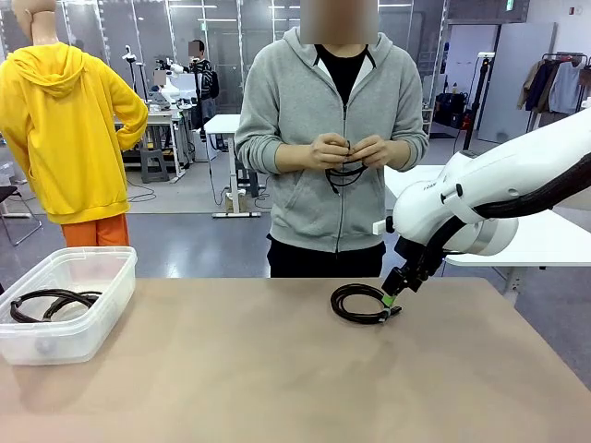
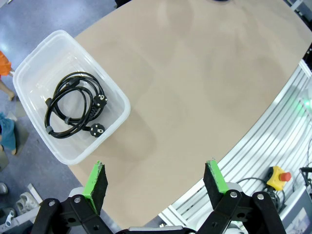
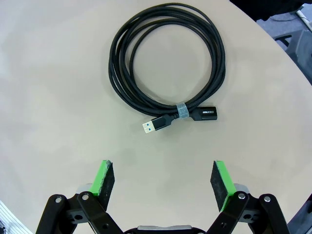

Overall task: Organize and store the cables.
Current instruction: Place the USB Extension Cable into the Organizing box.

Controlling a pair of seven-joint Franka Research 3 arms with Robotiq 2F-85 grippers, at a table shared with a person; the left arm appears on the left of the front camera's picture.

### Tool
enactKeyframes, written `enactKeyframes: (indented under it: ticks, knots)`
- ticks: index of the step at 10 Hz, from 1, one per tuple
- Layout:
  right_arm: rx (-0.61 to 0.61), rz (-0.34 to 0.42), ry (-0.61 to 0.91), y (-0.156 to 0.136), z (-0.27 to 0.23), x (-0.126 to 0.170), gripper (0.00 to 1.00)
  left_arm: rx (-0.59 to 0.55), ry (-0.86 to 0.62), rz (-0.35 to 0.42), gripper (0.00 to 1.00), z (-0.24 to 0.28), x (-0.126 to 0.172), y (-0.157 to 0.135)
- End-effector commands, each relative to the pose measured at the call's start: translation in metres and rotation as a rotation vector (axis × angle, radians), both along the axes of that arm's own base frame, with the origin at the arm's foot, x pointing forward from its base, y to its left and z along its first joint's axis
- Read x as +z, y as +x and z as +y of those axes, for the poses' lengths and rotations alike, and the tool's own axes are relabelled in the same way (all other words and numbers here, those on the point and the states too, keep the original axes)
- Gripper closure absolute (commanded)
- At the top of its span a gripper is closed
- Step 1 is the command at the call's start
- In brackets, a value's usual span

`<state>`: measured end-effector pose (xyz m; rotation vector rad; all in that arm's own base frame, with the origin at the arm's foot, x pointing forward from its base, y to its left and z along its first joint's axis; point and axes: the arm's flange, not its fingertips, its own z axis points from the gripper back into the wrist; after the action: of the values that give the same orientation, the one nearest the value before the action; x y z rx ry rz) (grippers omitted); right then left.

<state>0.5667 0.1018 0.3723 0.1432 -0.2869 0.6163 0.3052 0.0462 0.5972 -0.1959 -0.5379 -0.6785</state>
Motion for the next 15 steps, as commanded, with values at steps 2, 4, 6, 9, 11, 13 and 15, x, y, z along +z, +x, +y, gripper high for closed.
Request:
enactKeyframes:
  ticks: [2, 4, 6, 9, 11, 13, 15]
  knots:
    - [-0.14, 0.005, -0.025, 0.01, 0.003, -0.011, 0.0, 0.004, 0.01, 0.002, 0.0, -0.001, 0.0, -0.001]
    - [-0.334, 0.034, -0.021, 0.012, 0.007, -0.012, 0.0, 0.004, 0.01, 0.002, 0.0, -0.001, 0.0, -0.001]
    - [-0.361, 0.047, -0.059, 0.019, 0.013, -0.013, 0.0, 0.004, 0.01, 0.002, 0.0, -0.001, 0.0, -0.001]
    - [-0.295, 0.04, -0.014, 0.007, -0.003, -0.015, 0.0, 0.004, 0.01, 0.002, 0.0, -0.001, 0.0, -0.001]
    - [-0.402, 0.069, -0.032, 0.015, 0.009, -0.024, 0.0, 0.004, 0.01, 0.002, 0.0, -0.001, 0.0, -0.001]
    - [-0.602, 0.113, -0.044, 0.026, 0.016, -0.037, 0.0, 0.004, 0.01, 0.002, 0.0, -0.001, 0.0, -0.001]
    - [-0.727, 0.172, -0.038, 0.033, 0.025, -0.044, 0.0, 0.004, 0.01, 0.002, 0.0, -0.001, 0.0, -0.001]
